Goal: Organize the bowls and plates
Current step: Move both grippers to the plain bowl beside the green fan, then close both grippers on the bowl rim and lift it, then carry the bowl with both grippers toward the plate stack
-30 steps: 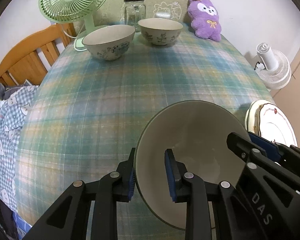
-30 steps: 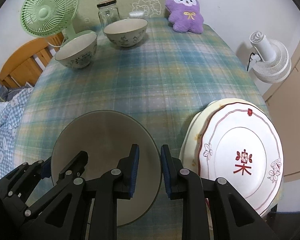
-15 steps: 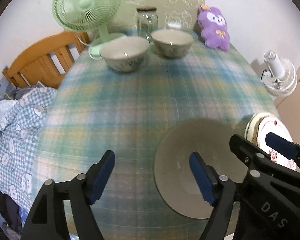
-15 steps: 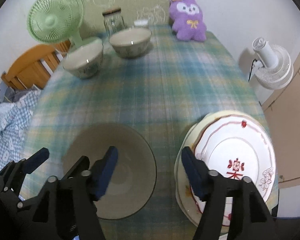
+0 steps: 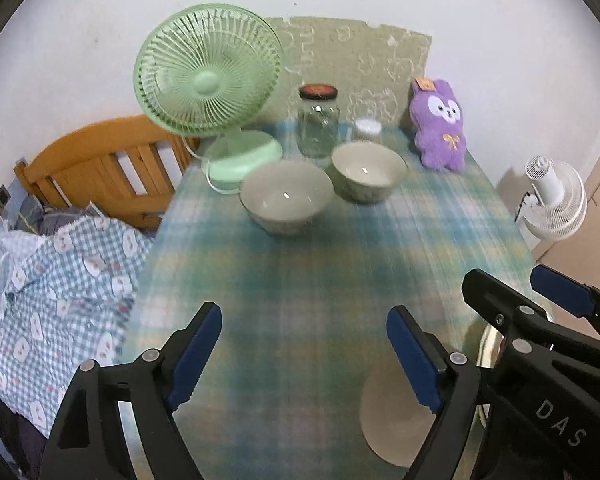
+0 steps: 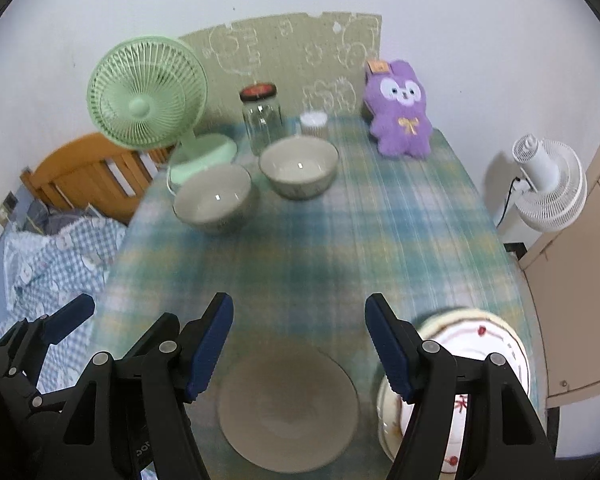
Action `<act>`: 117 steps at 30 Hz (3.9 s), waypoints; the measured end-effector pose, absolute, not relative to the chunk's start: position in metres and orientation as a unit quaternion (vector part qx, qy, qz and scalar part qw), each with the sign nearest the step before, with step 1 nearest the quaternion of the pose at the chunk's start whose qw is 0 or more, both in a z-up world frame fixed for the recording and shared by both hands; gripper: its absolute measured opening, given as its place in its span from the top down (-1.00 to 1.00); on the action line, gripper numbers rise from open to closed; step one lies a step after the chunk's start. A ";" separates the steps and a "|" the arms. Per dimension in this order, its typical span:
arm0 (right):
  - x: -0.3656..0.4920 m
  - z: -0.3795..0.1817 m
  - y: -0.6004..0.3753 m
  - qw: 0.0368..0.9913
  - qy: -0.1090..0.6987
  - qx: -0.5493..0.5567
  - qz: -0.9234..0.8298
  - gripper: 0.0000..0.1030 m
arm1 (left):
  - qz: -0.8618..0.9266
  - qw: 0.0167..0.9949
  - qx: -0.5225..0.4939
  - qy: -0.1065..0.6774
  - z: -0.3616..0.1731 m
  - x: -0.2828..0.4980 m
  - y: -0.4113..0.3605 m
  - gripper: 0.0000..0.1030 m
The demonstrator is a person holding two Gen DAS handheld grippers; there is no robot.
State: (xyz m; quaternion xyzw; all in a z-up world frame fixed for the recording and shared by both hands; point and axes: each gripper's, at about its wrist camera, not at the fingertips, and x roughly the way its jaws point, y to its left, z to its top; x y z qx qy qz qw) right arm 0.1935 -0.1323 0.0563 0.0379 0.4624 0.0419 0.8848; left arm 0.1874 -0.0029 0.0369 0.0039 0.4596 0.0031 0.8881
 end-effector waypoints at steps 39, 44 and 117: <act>0.402 -0.054 -0.043 0.876 0.479 0.061 -0.016 -0.62 | -0.071 0.878 0.014 0.473 -0.072 0.396 0.076 -0.76; 0.409 -0.069 -0.043 0.867 0.493 0.072 -0.020 -0.37 | -0.081 0.871 0.019 0.485 -0.087 0.404 0.072 -0.57; 0.228 0.040 -0.125 0.883 0.469 0.025 0.023 0.47 | -0.012 0.887 -0.012 0.462 0.017 0.219 -0.031 0.48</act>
